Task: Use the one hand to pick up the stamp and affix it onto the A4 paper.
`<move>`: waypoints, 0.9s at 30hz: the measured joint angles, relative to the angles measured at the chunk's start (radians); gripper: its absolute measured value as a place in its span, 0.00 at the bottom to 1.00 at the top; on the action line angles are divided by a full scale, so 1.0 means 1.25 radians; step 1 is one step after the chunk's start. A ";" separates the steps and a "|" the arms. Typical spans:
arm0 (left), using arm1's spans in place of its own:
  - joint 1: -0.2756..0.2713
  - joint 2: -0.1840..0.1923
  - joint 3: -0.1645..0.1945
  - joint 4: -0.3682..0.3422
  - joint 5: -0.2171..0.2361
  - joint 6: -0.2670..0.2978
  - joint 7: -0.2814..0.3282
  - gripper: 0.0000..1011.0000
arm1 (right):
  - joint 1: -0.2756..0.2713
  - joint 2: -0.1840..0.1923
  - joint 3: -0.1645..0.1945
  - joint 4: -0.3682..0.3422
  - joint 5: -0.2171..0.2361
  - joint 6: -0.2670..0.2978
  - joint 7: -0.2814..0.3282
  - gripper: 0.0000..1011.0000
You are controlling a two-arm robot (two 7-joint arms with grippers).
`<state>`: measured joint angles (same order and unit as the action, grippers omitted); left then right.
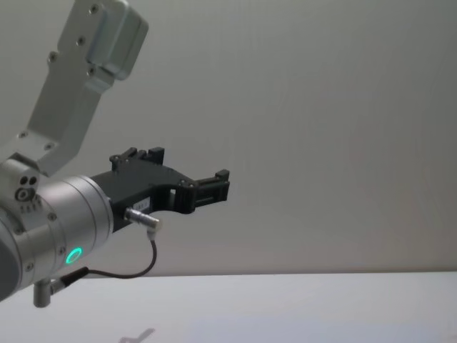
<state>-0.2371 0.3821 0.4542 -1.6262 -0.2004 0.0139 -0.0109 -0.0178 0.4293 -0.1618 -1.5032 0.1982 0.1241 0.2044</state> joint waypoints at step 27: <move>0.000 0.000 0.000 0.000 0.000 0.000 0.000 0.99 | 0.042 -0.034 -0.014 0.034 -0.010 0.004 -0.008 0.27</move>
<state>-0.2371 0.3821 0.4542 -1.6262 -0.2004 0.0139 -0.0109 0.0347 0.3870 -0.1791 -1.4603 0.1852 0.1286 0.1943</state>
